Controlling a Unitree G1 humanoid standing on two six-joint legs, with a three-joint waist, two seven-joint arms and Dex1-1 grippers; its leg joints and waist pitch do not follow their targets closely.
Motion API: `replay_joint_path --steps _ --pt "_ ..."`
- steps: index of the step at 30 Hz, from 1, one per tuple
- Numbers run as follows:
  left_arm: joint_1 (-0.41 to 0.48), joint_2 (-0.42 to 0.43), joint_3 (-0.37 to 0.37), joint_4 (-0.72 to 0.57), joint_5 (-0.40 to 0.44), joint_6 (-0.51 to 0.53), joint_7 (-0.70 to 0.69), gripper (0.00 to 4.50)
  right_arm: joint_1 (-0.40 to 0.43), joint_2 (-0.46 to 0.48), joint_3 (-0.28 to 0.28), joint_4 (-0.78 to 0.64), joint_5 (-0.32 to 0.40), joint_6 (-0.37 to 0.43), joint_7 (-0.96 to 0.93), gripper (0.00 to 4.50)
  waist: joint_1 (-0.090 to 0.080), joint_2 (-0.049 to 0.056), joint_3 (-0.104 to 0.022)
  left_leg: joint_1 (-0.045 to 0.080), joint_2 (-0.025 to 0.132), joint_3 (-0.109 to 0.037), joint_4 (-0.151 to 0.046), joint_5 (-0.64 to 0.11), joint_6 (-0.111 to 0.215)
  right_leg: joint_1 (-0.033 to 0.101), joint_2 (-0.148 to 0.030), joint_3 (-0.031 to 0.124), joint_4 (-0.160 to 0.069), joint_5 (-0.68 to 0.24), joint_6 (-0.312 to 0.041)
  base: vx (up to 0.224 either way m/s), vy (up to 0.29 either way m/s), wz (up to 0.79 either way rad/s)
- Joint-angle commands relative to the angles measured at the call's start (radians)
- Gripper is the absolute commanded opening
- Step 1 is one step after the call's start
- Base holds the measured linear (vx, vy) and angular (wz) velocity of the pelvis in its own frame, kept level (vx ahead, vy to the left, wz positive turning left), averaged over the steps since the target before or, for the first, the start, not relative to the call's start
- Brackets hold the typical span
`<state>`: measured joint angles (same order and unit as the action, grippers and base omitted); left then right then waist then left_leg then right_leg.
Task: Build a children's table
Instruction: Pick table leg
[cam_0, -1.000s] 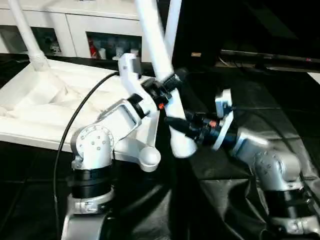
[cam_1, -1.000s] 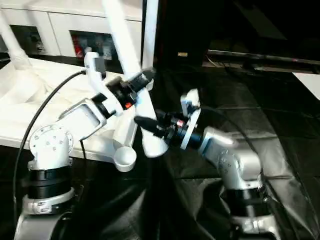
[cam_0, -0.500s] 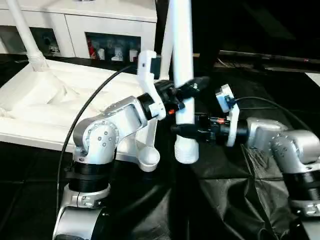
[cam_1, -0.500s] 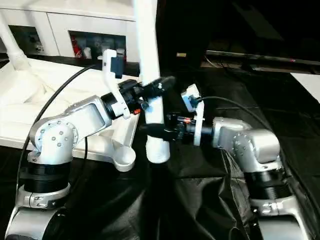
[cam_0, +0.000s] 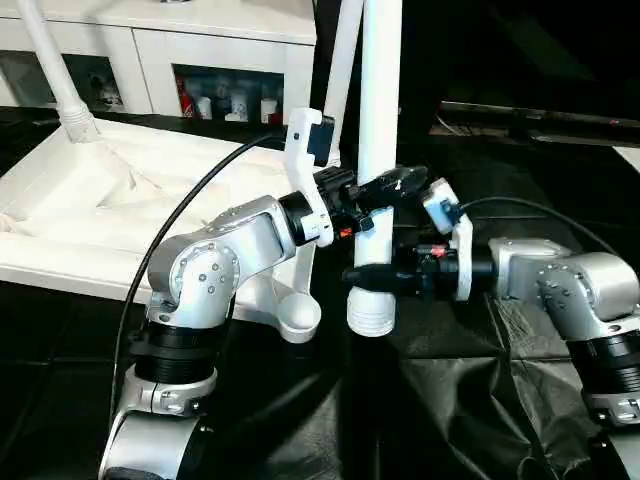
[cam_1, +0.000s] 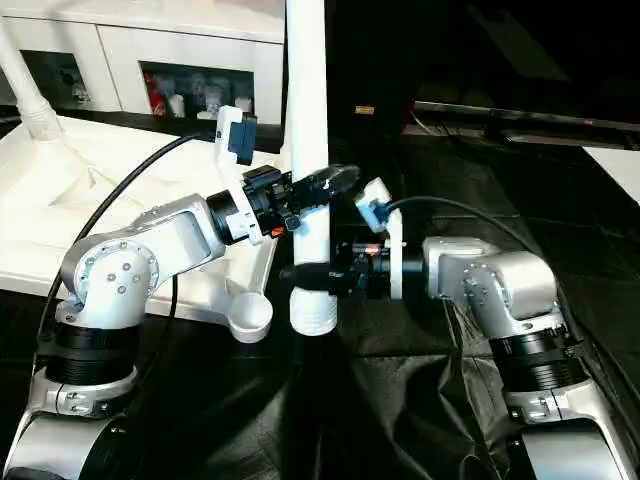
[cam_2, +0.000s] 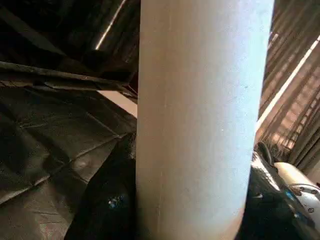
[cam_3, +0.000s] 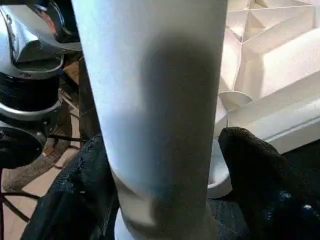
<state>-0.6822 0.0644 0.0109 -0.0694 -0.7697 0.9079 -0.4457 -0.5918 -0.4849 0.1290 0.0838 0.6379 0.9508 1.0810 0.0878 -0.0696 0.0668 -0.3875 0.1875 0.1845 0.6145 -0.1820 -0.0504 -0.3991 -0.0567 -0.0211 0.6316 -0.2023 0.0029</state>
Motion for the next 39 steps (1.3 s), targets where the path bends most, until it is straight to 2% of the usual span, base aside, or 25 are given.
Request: replay_joint_path --steps 1,5,7,9,13,17,21,22,27,31,39 --pt "-0.029 -0.006 -0.013 -0.010 -0.008 -0.005 -0.014 1.89 -0.015 -0.017 0.006 0.009 -0.004 -0.006 0.007 3.11 -0.001 -0.003 -0.078 0.023 0.037 -0.009 -0.060 -0.043 0.007 0.056 -0.066 0.034 -0.062 -0.023 -0.231 0.000 0.000 0.00" --pt "-0.029 -0.007 -0.013 -0.011 -0.008 -0.004 -0.019 1.89 -0.014 -0.010 -0.001 0.015 -0.001 -0.011 0.004 2.83 -0.001 -0.002 -0.079 0.024 0.038 -0.010 -0.060 -0.052 0.004 0.055 -0.066 0.033 -0.062 -0.036 -0.231 0.000 0.000 0.00" --pt "-0.030 -0.009 -0.013 -0.008 -0.007 -0.005 -0.021 1.89 -0.014 -0.005 -0.007 0.021 0.000 -0.014 0.006 2.52 0.000 -0.001 -0.079 0.024 0.038 -0.010 -0.059 -0.047 0.005 0.055 -0.067 0.033 -0.061 -0.028 -0.233 0.000 0.000 0.00" --pt "-0.030 -0.012 -0.011 -0.006 -0.007 -0.006 -0.021 1.89 -0.015 0.000 -0.011 0.026 -0.001 -0.016 0.010 2.48 -0.001 -0.002 -0.079 0.024 0.038 -0.009 -0.059 -0.050 0.006 0.055 -0.066 0.033 -0.062 -0.027 -0.235 0.000 0.000 0.00" --pt "-0.029 -0.016 -0.008 -0.007 -0.010 -0.006 -0.019 1.89 -0.018 0.007 -0.016 0.030 0.008 -0.014 0.022 2.07 0.000 -0.006 -0.079 0.024 0.038 -0.009 -0.059 -0.053 0.007 0.055 -0.067 0.033 -0.062 -0.043 -0.231 0.000 0.000 0.00" --pt "-0.020 -0.020 -0.006 -0.015 -0.015 -0.004 -0.015 1.89 -0.018 0.009 -0.015 0.031 0.015 -0.013 0.038 1.96 0.000 -0.006 -0.078 0.024 0.038 -0.009 -0.059 -0.052 0.008 0.054 -0.067 0.033 -0.063 -0.049 -0.229 0.000 0.000 0.00" --pt "-0.013 -0.021 -0.009 -0.018 -0.013 -0.004 -0.016 1.88 -0.020 0.018 -0.012 0.048 -0.013 -0.050 0.021 1.95 -0.001 -0.006 -0.078 0.023 0.038 -0.009 -0.060 -0.060 0.004 0.053 -0.068 0.033 -0.065 -0.066 -0.224 0.000 0.000 0.00" --pt "-0.012 -0.019 -0.011 -0.018 -0.011 -0.003 -0.018 1.88 -0.021 0.022 -0.016 0.050 -0.008 -0.048 0.021 2.50 -0.001 -0.005 -0.078 0.024 0.038 -0.009 -0.059 -0.063 0.002 0.053 -0.068 0.033 -0.065 -0.072 -0.223 0.000 0.000 0.00" --pt "-0.009 -0.011 -0.019 -0.021 -0.006 0.000 -0.028 1.88 -0.025 0.030 -0.028 0.046 0.000 -0.047 0.016 2.91 -0.001 -0.002 -0.078 0.024 0.038 -0.010 -0.060 -0.071 -0.003 0.052 -0.067 0.032 -0.067 -0.079 -0.219 0.000 0.000 0.00" --pt "-0.008 -0.006 -0.026 -0.022 -0.002 0.002 -0.036 1.88 -0.019 0.028 -0.029 0.034 0.000 -0.046 0.021 2.94 -0.001 0.000 -0.079 0.024 0.038 -0.010 -0.061 -0.066 -0.003 0.053 -0.066 0.032 -0.064 -0.056 -0.225 0.000 0.000 0.00" --pt "-0.012 -0.007 -0.030 -0.018 0.001 0.004 -0.040 1.88 -0.009 0.014 -0.014 0.018 0.008 -0.046 0.058 2.94 -0.001 -0.001 -0.078 0.024 0.038 -0.010 -0.061 -0.079 -0.005 0.053 -0.067 0.032 -0.066 -0.073 -0.224 0.000 0.000 0.00"
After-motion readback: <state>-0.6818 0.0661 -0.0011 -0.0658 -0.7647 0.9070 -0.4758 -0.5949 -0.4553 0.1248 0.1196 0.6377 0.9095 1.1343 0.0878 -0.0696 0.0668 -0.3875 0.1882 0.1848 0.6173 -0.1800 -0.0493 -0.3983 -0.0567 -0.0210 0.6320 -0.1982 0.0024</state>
